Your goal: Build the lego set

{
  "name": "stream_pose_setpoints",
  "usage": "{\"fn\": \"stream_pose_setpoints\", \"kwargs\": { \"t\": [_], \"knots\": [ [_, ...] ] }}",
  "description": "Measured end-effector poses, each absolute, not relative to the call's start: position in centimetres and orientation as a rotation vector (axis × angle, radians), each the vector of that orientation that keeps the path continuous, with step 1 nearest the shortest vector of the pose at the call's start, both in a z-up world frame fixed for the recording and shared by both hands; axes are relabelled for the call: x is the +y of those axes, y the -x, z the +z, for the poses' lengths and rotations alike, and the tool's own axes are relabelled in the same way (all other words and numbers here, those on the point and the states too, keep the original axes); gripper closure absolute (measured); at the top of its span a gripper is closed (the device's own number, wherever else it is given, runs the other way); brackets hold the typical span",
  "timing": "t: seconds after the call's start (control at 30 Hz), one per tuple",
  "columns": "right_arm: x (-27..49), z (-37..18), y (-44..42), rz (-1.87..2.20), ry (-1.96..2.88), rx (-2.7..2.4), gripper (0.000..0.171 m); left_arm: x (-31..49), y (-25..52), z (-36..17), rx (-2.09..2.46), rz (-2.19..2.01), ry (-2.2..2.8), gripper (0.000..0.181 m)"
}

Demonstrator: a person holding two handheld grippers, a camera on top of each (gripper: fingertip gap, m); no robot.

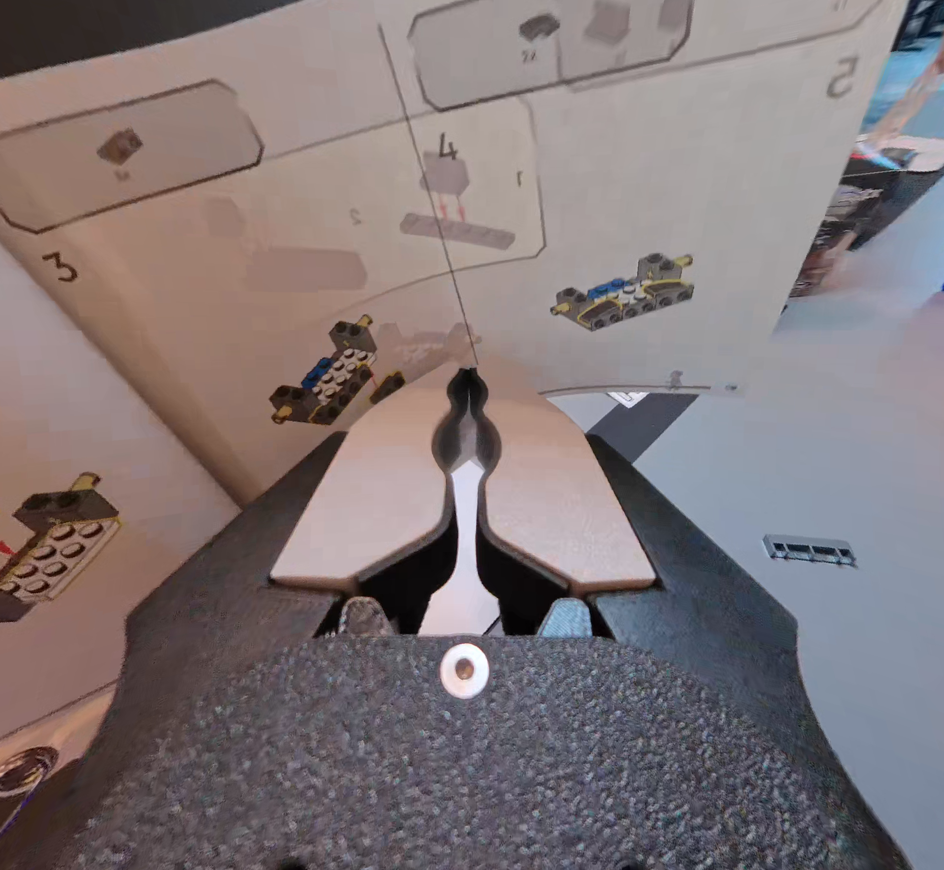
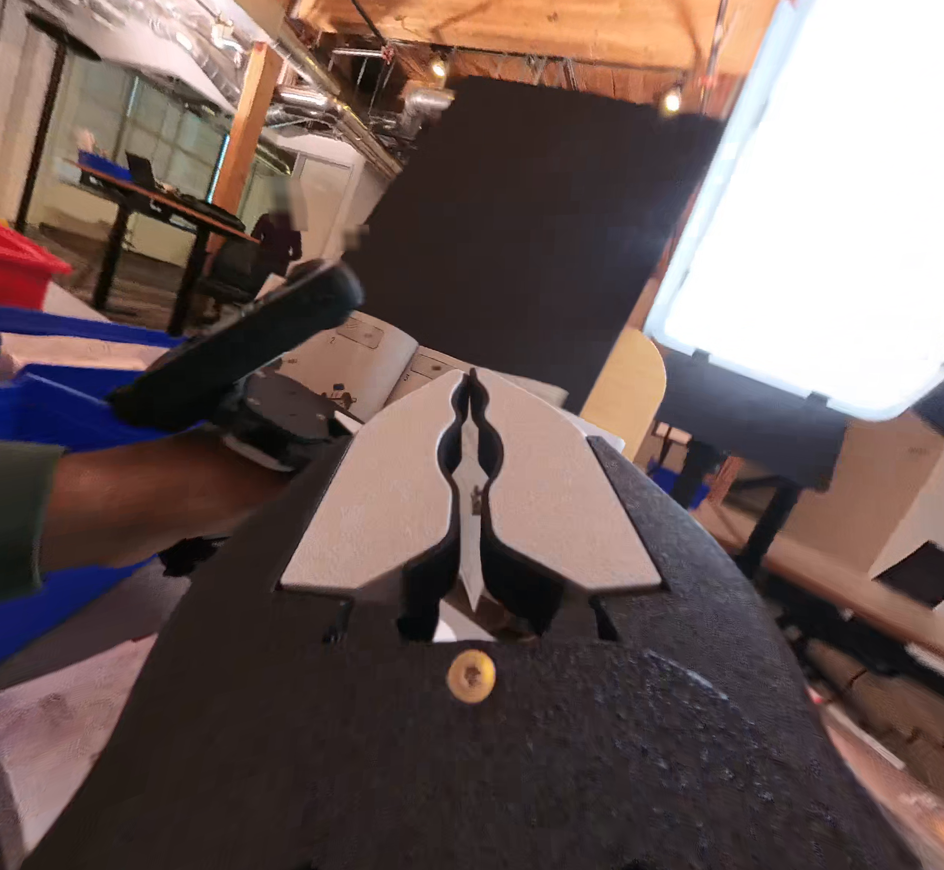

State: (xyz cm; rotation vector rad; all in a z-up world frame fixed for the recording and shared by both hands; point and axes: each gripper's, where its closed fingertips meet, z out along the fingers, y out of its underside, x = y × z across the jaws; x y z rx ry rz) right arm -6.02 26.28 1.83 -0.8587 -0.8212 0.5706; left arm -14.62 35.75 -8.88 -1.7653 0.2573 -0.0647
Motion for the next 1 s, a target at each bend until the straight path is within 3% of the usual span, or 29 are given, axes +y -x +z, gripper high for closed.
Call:
{"fn": "stream_pose_setpoints", "kwargs": {
  "t": [0.1, 0.27, 0.5, 0.6, 0.73, 1.0],
  "knots": [
    [26.4, -0.7, 9.0, 0.514, 0.943, -0.903, 0.171, 36.0, 15.3, -9.2, 0.238, -0.041, 1.796, 0.181],
    [35.1, -7.1, 11.3, 0.362, 1.281, -0.904, 0.171, 33.8, 17.0, -8.6, 0.178, -0.005, 1.786, 0.181],
    [40.2, -9.4, 8.6, 0.305, 1.416, -0.841, 0.17, 27.2, 19.0, -6.4, 0.184, 0.051, 1.711, 0.181],
    [37.8, -9.5, 7.6, 0.404, 1.427, -0.916, 0.171, 23.6, 18.0, -5.6, 0.246, 0.068, 1.654, 0.181],
    [32.5, -8.9, 5.3, 0.393, 1.343, -1.035, 0.159, 18.4, 15.3, -5.9, 0.338, 0.042, 1.609, 0.181],
    [18.0, -14.9, 0.3, 0.584, 1.404, -1.434, 0.149, 8.7, 10.5, -14.0, 0.493, -0.084, 1.809, 0.181]
  ]
}}
